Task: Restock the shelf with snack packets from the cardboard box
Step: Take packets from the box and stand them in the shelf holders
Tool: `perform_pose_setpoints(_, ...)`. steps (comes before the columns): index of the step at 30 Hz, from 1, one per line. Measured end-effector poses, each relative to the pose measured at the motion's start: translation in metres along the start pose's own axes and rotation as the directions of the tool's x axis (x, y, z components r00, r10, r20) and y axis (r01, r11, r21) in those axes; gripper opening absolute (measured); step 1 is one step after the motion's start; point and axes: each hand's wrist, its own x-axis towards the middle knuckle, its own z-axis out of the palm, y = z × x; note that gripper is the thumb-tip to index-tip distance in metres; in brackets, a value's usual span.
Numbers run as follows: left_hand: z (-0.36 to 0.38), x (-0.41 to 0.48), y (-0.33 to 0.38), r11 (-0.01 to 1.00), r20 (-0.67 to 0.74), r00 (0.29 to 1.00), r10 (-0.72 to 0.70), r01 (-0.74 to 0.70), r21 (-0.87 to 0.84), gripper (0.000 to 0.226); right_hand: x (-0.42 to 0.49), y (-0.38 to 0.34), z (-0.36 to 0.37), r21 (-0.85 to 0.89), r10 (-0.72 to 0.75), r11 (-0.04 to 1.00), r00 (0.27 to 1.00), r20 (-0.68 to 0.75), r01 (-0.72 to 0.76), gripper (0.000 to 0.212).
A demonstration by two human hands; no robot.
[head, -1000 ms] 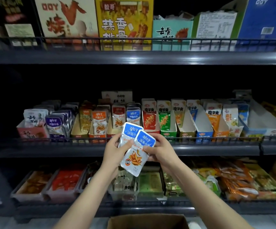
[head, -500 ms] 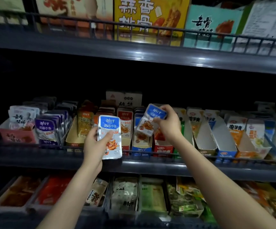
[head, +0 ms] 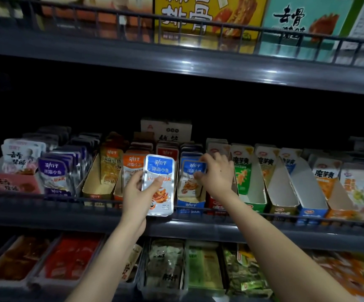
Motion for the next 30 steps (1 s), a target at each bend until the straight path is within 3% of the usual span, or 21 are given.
perform_pose_setpoints(4, 0.001, 0.002, -0.001, 1.000, 0.000, 1.000, 0.000, 0.000, -0.003, 0.030, 0.004, -0.003, -0.002, -0.029, 0.023, 0.999, 0.999, 0.031, -0.023, 0.043)
perform_pose_setpoints(11, 0.006, 0.002, -0.002, 1.000, -0.002, 1.000, -0.023, 0.023, 0.012, 0.046, 0.001, 0.000, -0.005, 0.000, 0.038, 0.999, 0.999, 0.037, -0.038, 0.046)
perform_pose_setpoints(14, 0.008, -0.001, 0.000, 1.000, 0.018, 1.000, -0.020, 0.020, 0.000, 0.033, -0.003, 0.002, -0.014, 0.007, 0.052, 0.999, 0.999, 0.000, -0.052, 0.052)
perform_pose_setpoints(18, 0.010, -0.004, 0.002, 0.999, 0.039, 0.999, -0.032, 0.031, 0.033, 0.037, -0.016, -0.003, -0.031, 0.202, 0.036, 0.979, 0.991, -0.131, -0.008, 0.045)
perform_pose_setpoints(20, 0.011, -0.006, 0.004, 0.997, 0.080, 0.994, -0.075, 0.072, 0.035, 0.040, -0.025, -0.009, -0.048, 0.505, 0.083, 0.859, 0.996, 0.038, -0.091, 0.046)
perform_pose_setpoints(22, 0.011, -0.010, 0.005, 0.995, 0.169, 0.981, -0.097, 0.094, 0.029, 0.034, -0.034, -0.015, -0.066, 0.749, 0.058, 0.584, 0.936, 0.346, -0.313, 0.049)
perform_pose_setpoints(24, 0.013, -0.015, 0.007, 0.993, 0.277, 0.954, -0.117, 0.112, 0.033, 0.034, -0.039, -0.014, -0.077, 0.774, -0.036, 0.399, 0.835, 0.548, -0.491, 0.042)
perform_pose_setpoints(26, 0.015, -0.021, 0.006, 0.994, 0.358, 0.928, -0.104, 0.087, 0.063, 0.033, -0.044, -0.010, -0.082, 0.750, -0.117, 0.390, 0.779, 0.616, -0.534, 0.029)
perform_pose_setpoints(30, 0.020, -0.029, 0.004, 0.981, 0.421, 0.902, -0.097, 0.015, 0.192, 0.038, -0.054, 0.004, -0.084, 0.731, -0.052, 0.414, 0.788, 0.614, -0.543, 0.013)
